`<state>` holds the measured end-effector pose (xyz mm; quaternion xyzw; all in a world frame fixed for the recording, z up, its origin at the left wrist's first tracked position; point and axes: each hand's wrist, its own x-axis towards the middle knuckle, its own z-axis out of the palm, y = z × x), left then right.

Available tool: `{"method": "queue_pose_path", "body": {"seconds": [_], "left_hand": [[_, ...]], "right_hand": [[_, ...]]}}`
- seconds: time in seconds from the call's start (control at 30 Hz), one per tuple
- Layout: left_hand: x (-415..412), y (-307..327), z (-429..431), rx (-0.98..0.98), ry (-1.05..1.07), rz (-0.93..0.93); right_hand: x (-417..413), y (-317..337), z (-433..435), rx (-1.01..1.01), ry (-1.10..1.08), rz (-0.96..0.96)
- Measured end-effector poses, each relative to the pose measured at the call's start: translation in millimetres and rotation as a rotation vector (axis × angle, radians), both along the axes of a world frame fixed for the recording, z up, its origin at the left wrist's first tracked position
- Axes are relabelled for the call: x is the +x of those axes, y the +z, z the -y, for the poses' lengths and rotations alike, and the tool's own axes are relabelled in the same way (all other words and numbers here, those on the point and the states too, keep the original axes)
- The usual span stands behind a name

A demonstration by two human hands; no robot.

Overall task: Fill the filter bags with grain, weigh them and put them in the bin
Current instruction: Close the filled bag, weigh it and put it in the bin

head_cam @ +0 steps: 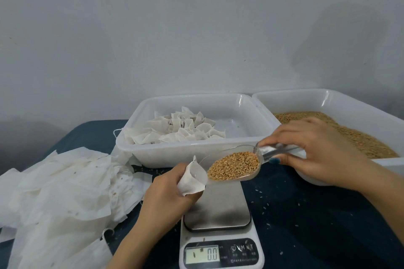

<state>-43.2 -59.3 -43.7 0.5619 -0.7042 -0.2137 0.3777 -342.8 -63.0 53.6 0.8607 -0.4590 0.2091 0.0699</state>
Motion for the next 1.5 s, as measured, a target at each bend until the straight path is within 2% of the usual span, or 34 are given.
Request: {"method": "queue_pose_path", "body": {"seconds": [0.4,0.63,1.03,1.5], "left_hand": [[-8.3,0.9,-4.2,-0.011,-0.144,-0.043],[-10.0,3.0,-6.6,0.013,-0.233,-0.195],[-11.2,4.2,-7.7,0.007,-0.282,-0.287],[-9.0,8.4,-10.2,0.032,-0.279,-0.33]], "right_hand": [[24.8,39.0,-2.9,-0.164,0.058,-0.254],[33.3,52.1,-6.4,-0.265,0.061,-0.337],[33.0,55.3,-1.8,-0.43,0.097,-0.342],[17.2,39.5,2.7,-0.425,0.022,-0.258]]}}
